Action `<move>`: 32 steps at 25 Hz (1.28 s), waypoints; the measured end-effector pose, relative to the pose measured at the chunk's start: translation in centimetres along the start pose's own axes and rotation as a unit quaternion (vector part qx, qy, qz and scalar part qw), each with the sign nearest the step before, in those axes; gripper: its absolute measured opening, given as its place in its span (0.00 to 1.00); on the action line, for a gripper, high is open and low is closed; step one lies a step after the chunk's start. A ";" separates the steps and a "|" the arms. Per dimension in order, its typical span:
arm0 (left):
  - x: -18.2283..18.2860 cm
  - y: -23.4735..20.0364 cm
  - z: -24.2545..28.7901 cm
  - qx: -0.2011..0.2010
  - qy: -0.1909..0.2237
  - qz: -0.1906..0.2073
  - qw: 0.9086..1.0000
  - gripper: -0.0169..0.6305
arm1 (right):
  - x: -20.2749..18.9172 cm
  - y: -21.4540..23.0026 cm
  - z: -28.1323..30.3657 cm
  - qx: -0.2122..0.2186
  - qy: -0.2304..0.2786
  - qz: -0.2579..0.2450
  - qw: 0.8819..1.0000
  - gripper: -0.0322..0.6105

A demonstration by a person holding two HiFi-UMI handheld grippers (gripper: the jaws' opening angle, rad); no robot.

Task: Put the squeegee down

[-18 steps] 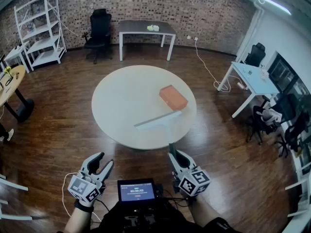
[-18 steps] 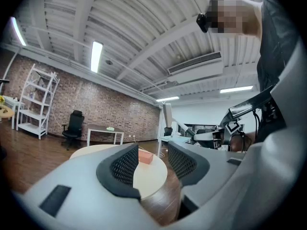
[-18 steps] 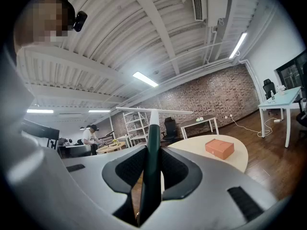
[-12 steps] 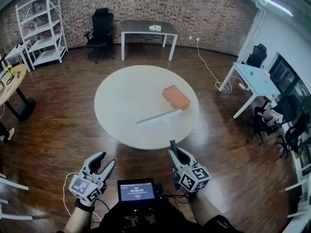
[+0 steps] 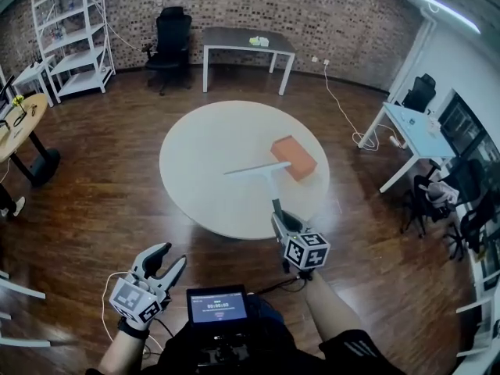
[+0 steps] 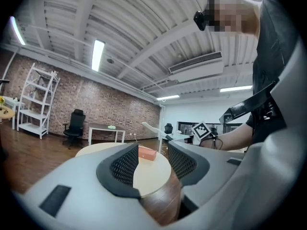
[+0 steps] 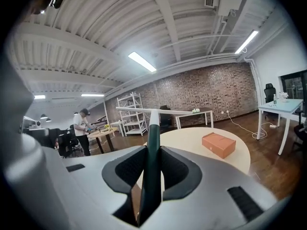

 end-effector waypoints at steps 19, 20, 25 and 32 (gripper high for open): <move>-2.3 -10.0 14.5 0.119 -0.060 -0.036 0.990 0.34 | -12.5 11.6 29.9 0.057 -0.172 -0.075 0.981 0.23; -2.4 -10.5 15.6 0.124 -0.061 -0.037 0.990 0.34 | -13.3 12.1 31.2 0.060 -0.179 -0.082 0.978 0.23; -3.1 -12.9 19.6 0.146 -0.069 -0.047 0.986 0.34 | -16.8 13.5 36.1 0.079 -0.212 -0.112 0.968 0.23; -4.4 -14.6 22.0 0.168 -0.075 -0.066 0.981 0.34 | -19.8 13.7 38.4 0.098 -0.240 -0.129 0.957 0.23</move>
Point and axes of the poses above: the fingertips, and each gripper's own axes: z forward along the fingers, y to its right, x out of its top, the point moved 5 cm from there along -z, backward along the fingers, and after that the axes turned 11 degrees about -z, right-handed, at the moved point
